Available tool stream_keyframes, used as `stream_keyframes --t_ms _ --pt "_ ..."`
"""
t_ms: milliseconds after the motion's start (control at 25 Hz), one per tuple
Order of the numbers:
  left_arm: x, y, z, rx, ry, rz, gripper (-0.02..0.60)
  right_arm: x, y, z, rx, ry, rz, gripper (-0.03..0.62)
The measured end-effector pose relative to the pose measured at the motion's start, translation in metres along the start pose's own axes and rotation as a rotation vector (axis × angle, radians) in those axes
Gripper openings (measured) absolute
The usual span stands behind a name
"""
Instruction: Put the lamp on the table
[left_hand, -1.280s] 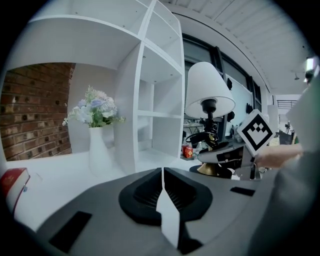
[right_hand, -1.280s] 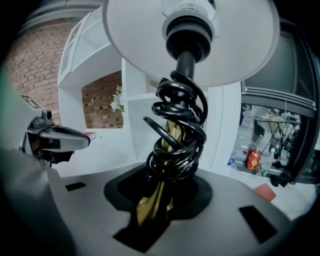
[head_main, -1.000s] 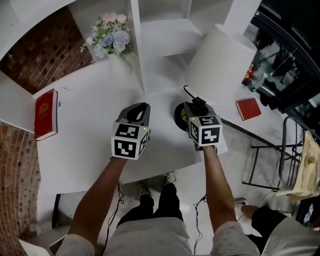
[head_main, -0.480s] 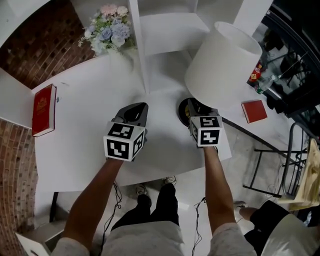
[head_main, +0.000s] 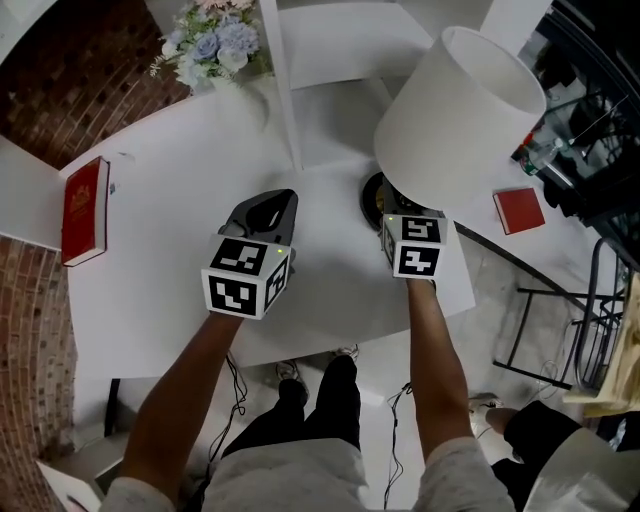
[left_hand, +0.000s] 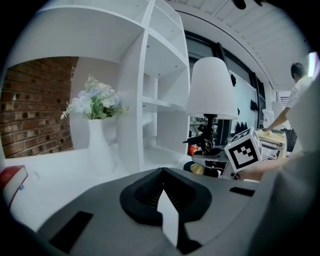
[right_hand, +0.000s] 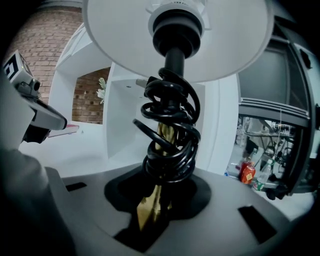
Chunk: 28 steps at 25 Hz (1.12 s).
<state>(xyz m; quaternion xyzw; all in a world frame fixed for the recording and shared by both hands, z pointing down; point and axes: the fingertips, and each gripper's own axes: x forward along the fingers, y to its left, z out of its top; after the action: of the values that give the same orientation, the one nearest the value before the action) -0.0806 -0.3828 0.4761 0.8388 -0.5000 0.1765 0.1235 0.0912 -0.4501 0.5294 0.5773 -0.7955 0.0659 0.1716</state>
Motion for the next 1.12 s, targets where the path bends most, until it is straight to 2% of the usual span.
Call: stream_keyframes --t_ms 280,440,1120 --pt "-0.002 0.001 -0.012 -0.005 0.014 -0.002 -0.004 0.005 0.003 0.000 -0.017 -0.023 -0.010 0.104" --pt "-0.004 -0.001 -0.015 -0.003 0.013 -0.010 -0.003 0.004 -0.001 -0.002 0.009 -0.030 -0.024 0.106" --pt "-0.011 0.009 -0.023 -0.025 0.020 -0.005 -0.003 0.007 0.000 -0.004 -0.013 -0.018 -0.048 0.107"
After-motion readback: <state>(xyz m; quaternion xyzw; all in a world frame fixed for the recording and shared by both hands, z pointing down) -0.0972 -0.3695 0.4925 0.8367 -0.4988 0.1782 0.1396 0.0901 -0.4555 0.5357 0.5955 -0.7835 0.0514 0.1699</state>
